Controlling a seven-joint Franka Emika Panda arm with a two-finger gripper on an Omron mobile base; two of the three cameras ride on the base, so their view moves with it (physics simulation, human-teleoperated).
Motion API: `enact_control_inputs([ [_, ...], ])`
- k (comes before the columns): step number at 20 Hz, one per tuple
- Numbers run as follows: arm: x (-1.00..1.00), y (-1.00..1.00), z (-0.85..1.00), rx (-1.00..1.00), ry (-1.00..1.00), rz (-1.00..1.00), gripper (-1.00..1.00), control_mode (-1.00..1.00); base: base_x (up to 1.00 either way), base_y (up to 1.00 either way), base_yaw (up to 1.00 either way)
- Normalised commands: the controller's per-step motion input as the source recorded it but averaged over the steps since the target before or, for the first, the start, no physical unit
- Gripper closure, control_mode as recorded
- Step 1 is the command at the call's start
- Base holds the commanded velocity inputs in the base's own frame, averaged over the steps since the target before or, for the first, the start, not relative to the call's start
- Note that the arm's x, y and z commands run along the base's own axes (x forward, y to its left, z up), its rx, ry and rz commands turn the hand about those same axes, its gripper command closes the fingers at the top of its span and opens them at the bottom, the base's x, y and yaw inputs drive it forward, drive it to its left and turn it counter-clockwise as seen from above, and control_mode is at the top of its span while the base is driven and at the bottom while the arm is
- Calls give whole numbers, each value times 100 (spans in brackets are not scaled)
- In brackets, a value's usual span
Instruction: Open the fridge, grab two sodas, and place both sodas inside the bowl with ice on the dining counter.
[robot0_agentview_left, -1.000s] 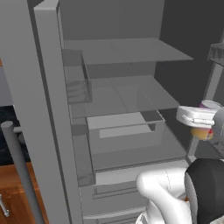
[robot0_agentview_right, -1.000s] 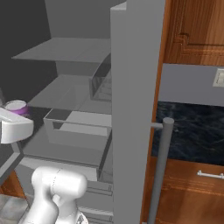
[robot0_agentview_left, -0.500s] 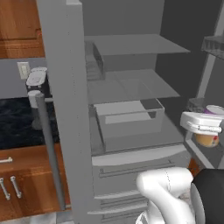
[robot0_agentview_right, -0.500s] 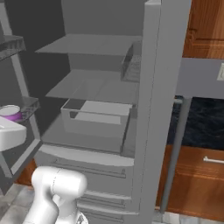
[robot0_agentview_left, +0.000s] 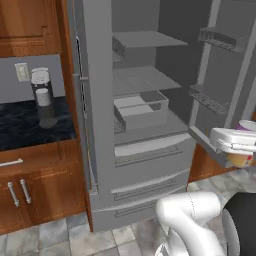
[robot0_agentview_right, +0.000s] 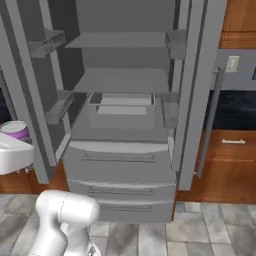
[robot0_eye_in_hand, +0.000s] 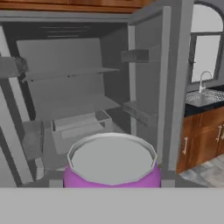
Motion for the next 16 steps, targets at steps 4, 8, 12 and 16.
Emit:
enact_control_inputs([
  [4,0,0,0,0,0,0,100,100,-97,47,-44],
  [8,0,0,0,0,0,0,100,100,-97,43,-46],
  [12,0,0,0,0,0,0,100,100,-99,31,-49],
  [16,0,0,0,0,0,0,100,100,-100,0,-42],
])
